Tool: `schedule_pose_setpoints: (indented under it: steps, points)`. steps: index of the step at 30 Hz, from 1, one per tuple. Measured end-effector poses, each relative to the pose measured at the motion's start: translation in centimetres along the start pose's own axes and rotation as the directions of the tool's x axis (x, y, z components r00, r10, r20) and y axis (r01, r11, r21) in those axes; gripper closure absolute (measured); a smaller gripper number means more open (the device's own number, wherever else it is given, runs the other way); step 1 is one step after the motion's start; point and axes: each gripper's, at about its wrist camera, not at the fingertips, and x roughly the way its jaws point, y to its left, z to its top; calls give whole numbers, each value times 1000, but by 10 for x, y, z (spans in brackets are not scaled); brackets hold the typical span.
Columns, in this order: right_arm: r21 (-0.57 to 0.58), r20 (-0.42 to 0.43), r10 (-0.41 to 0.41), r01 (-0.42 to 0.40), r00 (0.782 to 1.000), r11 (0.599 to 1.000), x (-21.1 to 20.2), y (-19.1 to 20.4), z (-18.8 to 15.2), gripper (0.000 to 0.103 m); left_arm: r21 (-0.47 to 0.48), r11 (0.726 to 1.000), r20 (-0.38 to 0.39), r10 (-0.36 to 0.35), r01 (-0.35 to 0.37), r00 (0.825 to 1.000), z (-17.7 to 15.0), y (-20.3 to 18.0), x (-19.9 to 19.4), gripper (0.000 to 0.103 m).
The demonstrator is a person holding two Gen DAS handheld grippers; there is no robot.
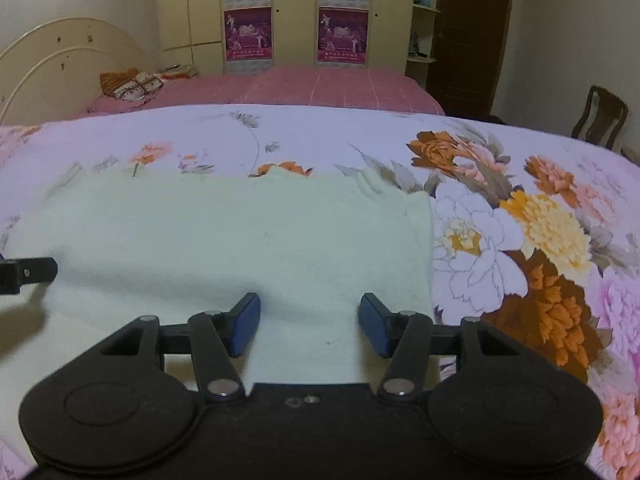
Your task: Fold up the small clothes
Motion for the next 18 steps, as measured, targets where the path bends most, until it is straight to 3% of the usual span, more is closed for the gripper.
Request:
schedule_pose_setpoints:
  steps: [9, 18]
  points:
    - [66, 15, 64, -65, 998, 996, -26, 10, 2, 49, 61, 998, -8, 24, -23, 1000, -6, -5, -22, 0]
    - [-1, -27, 85, -85, 996, 996, -39, 38, -22, 48, 52, 999, -32, -1, 2, 999, -29, 1, -49, 0]
